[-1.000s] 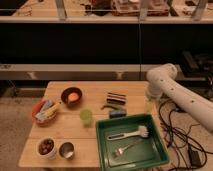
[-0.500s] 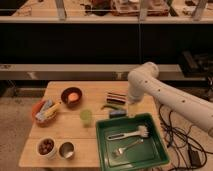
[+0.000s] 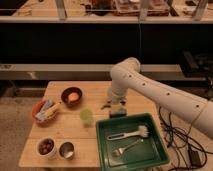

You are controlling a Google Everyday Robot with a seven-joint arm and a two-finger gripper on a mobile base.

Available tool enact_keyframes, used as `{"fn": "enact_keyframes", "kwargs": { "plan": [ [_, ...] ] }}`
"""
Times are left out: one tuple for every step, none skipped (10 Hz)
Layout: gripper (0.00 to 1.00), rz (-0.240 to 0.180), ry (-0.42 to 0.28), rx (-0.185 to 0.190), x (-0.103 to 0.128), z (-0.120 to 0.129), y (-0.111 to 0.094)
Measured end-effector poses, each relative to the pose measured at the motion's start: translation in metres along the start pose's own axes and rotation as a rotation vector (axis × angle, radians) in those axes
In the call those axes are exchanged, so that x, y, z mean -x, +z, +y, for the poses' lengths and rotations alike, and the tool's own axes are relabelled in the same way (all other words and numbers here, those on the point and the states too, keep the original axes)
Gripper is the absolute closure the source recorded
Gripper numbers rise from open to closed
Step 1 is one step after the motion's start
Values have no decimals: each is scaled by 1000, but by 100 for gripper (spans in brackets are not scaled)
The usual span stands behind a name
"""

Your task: Place pepper in plastic cup

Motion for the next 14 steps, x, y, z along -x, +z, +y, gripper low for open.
{"fn": "enact_keyframes", "kwargs": {
  "plan": [
    [50, -19, -8, -9, 2, -13, -1],
    [50, -26, -7, -15, 0, -20, -1],
    [50, -31, -6, -22, -2, -26, -1],
    [50, -31, -7, -37, -2, -35, 2],
    [50, -26, -12, -48, 0, -44, 7],
    [50, -16, -11, -51, 2, -51, 17],
    [50, -5, -7, -53, 3, -55, 26],
    [50, 14, -1, -57, 0, -59, 38],
    [50, 32, 4, -64, -4, -63, 51],
    [50, 46, 10, -72, -6, -69, 59],
    [50, 66, 18, -91, -13, -85, 67],
    [50, 76, 23, -103, -15, -95, 69],
    [50, 86, 28, -113, -18, -104, 71],
    [50, 105, 32, -123, -21, -113, 75]
  ]
}}
